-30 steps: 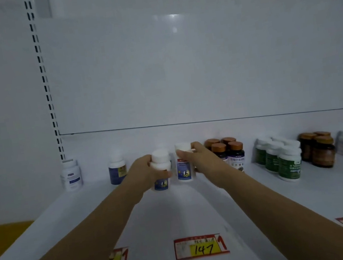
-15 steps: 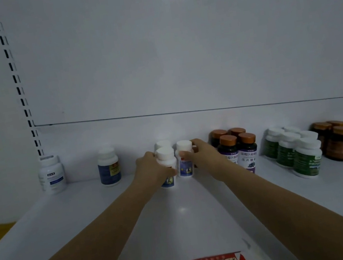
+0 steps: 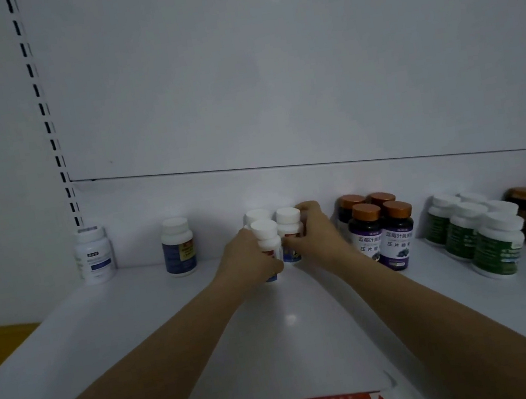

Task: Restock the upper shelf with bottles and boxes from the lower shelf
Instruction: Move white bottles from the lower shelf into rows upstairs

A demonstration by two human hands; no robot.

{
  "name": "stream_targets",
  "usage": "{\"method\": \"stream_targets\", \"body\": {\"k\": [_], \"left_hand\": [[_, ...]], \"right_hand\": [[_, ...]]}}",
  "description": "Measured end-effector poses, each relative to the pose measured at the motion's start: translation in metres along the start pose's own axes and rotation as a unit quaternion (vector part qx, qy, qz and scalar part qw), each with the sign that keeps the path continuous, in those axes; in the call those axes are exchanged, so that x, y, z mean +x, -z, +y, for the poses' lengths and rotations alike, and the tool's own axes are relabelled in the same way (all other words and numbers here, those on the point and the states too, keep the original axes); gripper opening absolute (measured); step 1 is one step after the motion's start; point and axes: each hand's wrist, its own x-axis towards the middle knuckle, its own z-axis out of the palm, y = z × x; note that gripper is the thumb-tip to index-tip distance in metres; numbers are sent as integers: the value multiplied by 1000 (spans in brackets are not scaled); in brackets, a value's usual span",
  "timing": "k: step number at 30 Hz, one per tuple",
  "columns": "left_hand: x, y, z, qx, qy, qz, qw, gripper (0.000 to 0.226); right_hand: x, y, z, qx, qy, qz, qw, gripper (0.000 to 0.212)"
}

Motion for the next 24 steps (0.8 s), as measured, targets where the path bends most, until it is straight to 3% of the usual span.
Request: {"method": "stream_targets", "body": {"k": [6, 17, 24], "left_hand": [[-2, -4, -3, -15, -2, 1, 1000, 50], [-11, -6, -3, 1, 8, 27, 1000, 62], [-15, 0, 0, 40, 18, 5, 999, 73]], "right_hand": [[4, 3, -3, -55, -22, -7, 998, 55], [-14, 0, -17, -116, -65, -14, 991, 58], [-45, 8, -28, -263, -45, -25, 963, 39]]}}
